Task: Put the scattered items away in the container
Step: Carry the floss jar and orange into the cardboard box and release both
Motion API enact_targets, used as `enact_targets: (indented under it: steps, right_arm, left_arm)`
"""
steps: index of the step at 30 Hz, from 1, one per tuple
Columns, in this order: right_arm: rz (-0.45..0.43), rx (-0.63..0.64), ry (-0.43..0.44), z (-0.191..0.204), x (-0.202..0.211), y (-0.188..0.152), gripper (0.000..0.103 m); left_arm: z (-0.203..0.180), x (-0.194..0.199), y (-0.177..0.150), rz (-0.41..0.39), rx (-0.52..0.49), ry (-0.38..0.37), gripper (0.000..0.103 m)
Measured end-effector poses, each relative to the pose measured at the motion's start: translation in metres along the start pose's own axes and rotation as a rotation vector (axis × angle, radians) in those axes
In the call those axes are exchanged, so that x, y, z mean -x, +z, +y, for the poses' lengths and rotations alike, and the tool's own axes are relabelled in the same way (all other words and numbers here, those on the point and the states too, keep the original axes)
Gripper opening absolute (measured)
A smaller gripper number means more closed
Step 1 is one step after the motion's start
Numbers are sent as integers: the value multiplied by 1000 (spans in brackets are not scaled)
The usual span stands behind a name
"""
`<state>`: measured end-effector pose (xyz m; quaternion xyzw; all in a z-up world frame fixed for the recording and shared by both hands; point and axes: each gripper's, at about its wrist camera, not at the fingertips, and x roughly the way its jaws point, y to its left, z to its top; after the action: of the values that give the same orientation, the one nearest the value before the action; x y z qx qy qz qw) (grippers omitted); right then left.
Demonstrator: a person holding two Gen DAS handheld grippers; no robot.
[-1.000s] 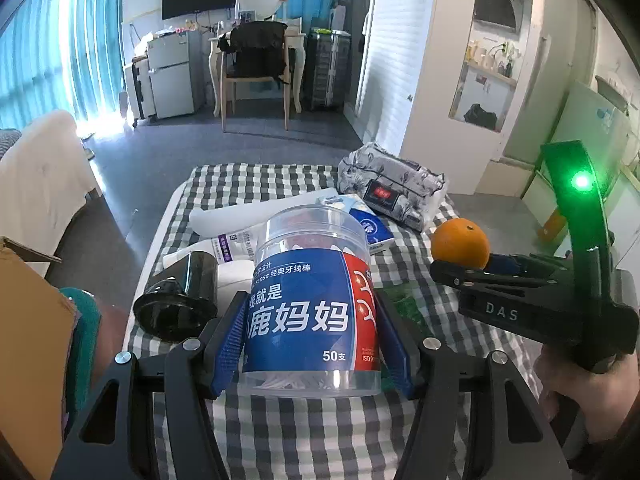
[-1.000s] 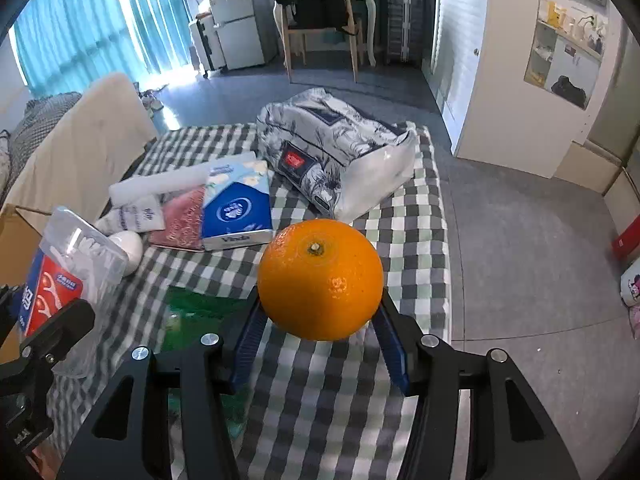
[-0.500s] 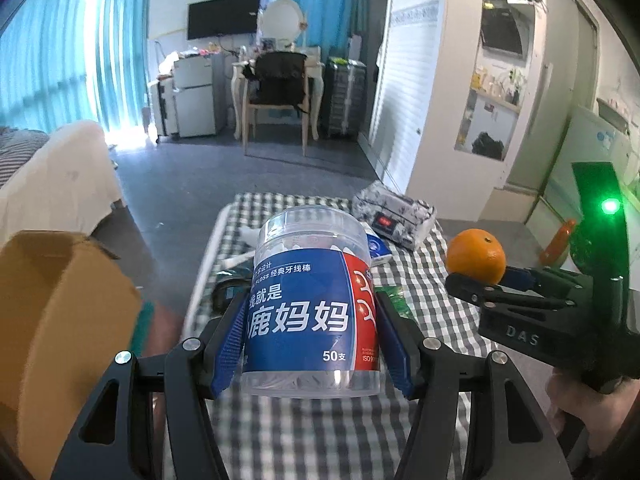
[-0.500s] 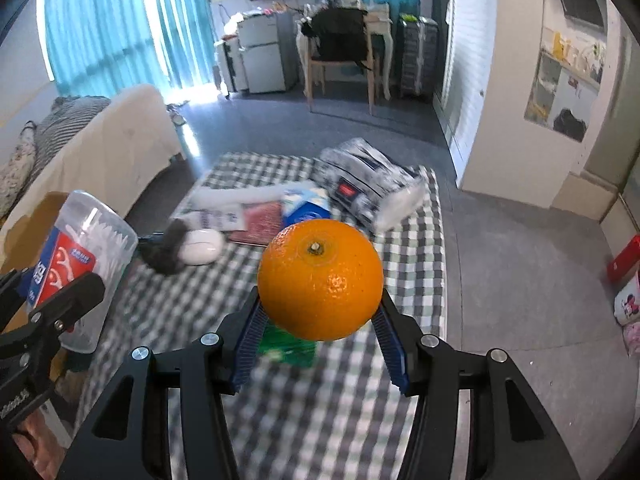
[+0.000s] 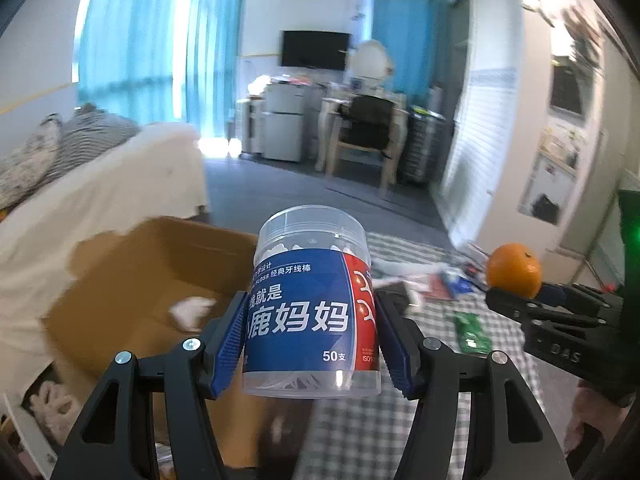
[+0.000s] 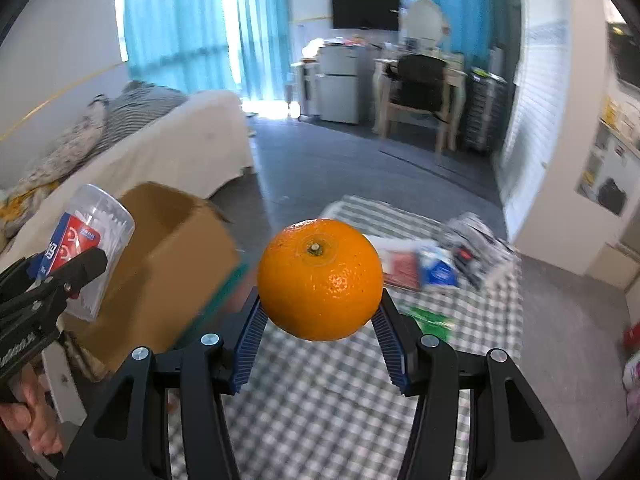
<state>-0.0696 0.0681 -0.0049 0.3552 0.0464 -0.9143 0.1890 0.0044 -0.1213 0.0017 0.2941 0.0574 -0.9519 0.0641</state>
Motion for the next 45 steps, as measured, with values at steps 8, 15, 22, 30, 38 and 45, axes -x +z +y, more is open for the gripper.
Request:
enact_targets:
  steps: [8, 15, 22, 30, 38, 45]
  right_arm:
    - [-3, 109, 106, 84, -27, 25, 53]
    - [21, 196, 187, 146, -60, 37, 53]
    - [57, 253, 243, 184, -93, 45, 53]
    - [113, 288, 284, 212, -130, 44, 53]
    - [162, 304, 290, 225, -152, 38, 53]
    - [198, 317, 288, 234, -162, 30, 53]
  left_arm:
    - [98, 2, -7, 21, 115, 172, 62]
    - [131, -16, -15, 64, 142, 232, 62]
    - [160, -42, -26, 125, 172, 255, 62]
    - [172, -54, -34, 159, 184, 261, 63]
    - [179, -48, -31, 141, 184, 263, 73]
    - [187, -39, -27, 122, 201, 266, 73]
